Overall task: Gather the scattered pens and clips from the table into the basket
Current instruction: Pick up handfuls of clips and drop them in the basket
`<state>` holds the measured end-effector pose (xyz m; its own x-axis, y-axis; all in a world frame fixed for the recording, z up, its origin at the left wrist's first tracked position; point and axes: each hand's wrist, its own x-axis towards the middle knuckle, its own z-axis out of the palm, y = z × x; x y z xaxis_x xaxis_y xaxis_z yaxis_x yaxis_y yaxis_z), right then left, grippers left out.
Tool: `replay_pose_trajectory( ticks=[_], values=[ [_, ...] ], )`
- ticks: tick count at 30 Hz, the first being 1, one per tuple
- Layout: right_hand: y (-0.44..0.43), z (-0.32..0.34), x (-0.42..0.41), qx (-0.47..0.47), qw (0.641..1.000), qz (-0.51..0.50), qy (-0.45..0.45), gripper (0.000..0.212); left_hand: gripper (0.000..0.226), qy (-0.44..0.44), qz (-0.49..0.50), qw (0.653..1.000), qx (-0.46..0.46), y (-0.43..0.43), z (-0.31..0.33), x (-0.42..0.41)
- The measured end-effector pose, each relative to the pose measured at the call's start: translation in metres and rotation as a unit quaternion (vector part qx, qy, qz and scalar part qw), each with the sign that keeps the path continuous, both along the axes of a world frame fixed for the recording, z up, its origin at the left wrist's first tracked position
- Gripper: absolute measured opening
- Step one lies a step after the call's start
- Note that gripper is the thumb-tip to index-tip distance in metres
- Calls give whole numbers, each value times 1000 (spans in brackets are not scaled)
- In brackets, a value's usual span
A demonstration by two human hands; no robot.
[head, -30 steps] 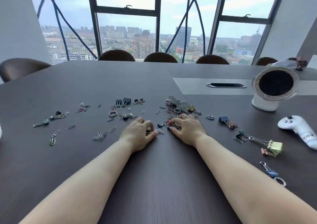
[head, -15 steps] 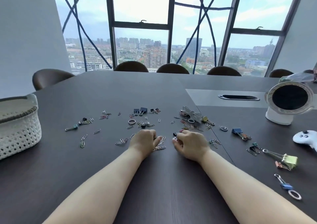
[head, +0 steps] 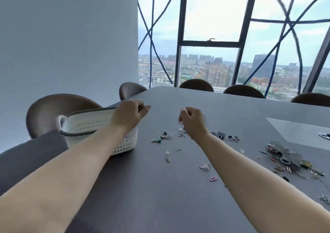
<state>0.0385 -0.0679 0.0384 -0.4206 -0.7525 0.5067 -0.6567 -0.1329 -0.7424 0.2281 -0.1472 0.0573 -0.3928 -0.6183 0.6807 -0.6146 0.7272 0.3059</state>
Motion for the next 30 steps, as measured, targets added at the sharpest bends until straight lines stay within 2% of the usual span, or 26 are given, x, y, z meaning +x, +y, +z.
replay_pose_trajectory(
  ticks=[4,6,9,11,14,16,18,22,25,27,30],
  values=[
    [-39,8,46,-17,999,38,3,45,34,-56,75,994,61,-44,4,44],
    [-48,4,57,-17,998,52,-1,43,36,-89,64,988,110,-60,-3,58],
    [-56,-4,60,-18,998,59,-9,39,45,-203,67,964,160,-75,-11,68],
    [-60,-9,60,-15,998,58,-16,38,53,-249,86,948,180,-79,-12,72],
    [-65,-12,64,-17,998,59,-32,38,51,-239,56,953,180,-81,-13,78],
    [-70,-12,71,-19,997,71,-40,37,36,-201,34,966,159,-81,-12,83],
    [-75,-13,79,-21,995,87,-40,39,26,-205,29,969,136,-78,-11,87],
    [-82,-13,93,-26,993,112,-35,43,35,-193,11,968,162,-65,-8,102],
    [-84,1,111,-43,989,136,-39,39,51,-239,79,962,105,-50,-18,123],
    [-93,15,131,-60,984,160,-48,39,59,-219,140,966,10,-43,-34,137],
    [-112,32,164,-59,982,176,-20,42,68,-168,155,967,-112,-31,-60,142]
  ],
)
